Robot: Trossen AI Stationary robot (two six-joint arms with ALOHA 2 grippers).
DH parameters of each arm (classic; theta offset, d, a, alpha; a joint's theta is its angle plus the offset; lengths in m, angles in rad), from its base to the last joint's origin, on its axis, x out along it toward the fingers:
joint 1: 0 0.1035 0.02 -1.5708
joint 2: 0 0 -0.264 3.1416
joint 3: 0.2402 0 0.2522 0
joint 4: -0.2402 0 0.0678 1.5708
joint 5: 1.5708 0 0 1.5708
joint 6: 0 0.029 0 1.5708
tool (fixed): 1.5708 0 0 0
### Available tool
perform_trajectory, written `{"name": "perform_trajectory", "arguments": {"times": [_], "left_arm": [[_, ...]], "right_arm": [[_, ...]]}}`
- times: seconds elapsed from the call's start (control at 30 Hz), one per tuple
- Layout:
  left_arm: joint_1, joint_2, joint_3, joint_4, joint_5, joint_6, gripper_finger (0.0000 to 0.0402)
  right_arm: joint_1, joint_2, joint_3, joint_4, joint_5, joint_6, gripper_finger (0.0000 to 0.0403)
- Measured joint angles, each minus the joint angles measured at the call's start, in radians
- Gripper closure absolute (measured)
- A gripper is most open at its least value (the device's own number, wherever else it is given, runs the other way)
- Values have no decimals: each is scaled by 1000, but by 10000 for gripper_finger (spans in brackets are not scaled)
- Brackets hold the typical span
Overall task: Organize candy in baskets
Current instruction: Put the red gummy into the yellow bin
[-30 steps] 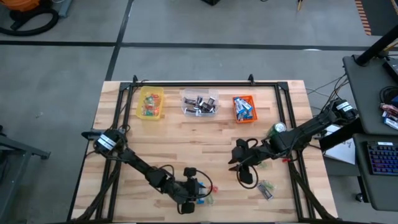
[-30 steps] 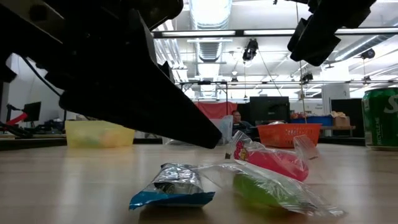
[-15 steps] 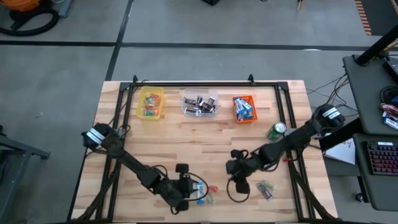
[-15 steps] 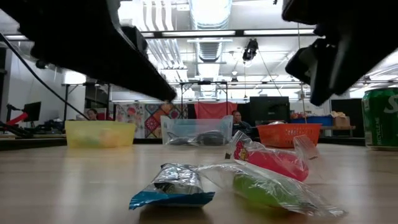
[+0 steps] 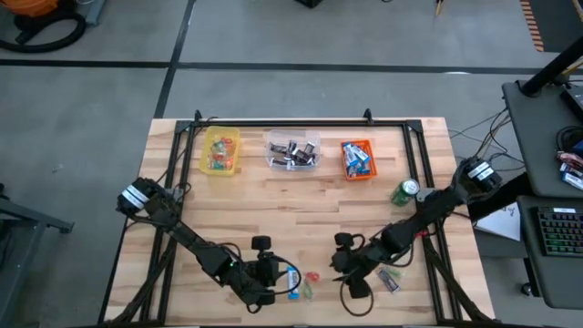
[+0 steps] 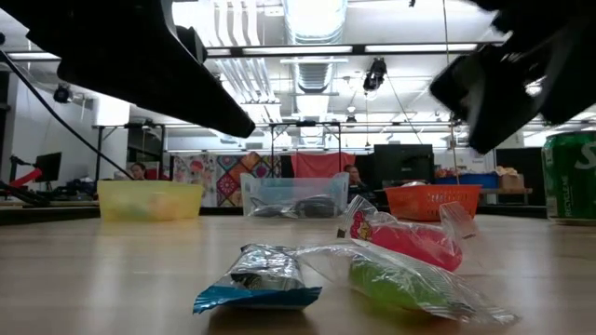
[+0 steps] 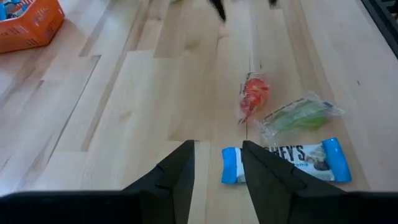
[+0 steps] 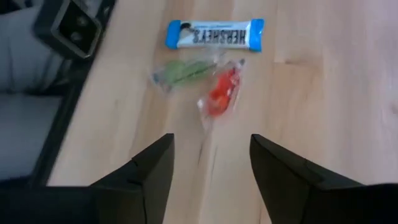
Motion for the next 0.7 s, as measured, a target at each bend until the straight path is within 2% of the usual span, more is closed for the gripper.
{"name": "perform_trajectory", "arguments": {"times": [0.3,0.7], "left_arm": [[3,0,0,-7,-23,17,284],[7,0,0,-4,-86,21,284]], "right_arm": [[-4,160,3,224,18,19,197],[-59,294,60,250,20,32,209]]}}
